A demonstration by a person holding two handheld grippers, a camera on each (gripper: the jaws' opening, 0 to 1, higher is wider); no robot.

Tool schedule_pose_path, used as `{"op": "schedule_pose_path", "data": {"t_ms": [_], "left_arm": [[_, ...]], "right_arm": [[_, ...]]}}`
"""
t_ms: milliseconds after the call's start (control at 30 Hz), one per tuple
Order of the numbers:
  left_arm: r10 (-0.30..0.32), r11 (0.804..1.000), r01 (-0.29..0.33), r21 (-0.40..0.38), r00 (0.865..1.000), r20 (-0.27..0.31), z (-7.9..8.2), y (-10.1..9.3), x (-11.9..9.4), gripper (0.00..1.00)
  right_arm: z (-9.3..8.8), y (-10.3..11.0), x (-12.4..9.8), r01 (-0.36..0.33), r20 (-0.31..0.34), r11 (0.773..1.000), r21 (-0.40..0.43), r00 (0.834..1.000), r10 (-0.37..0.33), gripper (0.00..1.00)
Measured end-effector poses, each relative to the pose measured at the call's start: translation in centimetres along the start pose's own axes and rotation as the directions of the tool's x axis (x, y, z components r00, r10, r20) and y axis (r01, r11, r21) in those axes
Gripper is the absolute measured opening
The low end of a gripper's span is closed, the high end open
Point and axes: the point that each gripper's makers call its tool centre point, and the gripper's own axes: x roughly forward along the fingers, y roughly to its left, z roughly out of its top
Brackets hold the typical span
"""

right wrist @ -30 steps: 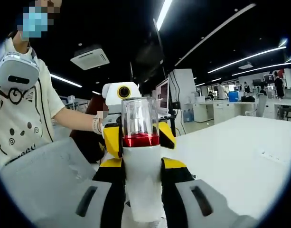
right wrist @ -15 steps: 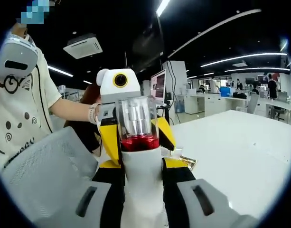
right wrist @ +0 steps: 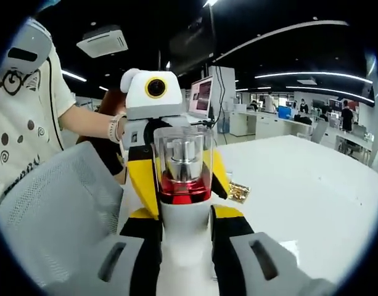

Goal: Arrange the skincare products in the storage area until every visible bottle or jar stands upright without overlapping.

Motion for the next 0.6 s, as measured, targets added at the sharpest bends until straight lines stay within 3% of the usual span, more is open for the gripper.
{"op": "schedule_pose_path", "data": {"t_ms": [333, 600], "left_arm": [[-0.001, 1.000, 0.001, 0.009, 1.000, -0.021, -1.5, 0.0, 1.8, 0.24], [0.000, 1.000, 0.000, 0.014, 1.000, -0.014, -1.3, 0.5, 2.9, 0.24]], "right_arm": [[-2.5, -0.1, -0.8, 0.022, -0.079, 1.000, -0.022, 0.997, -0.024, 0.30], [-3.1, -1.1, -1.3, 0.060, -0.079, 0.998, -0.017, 0.995, -0.061, 0.29]]}}
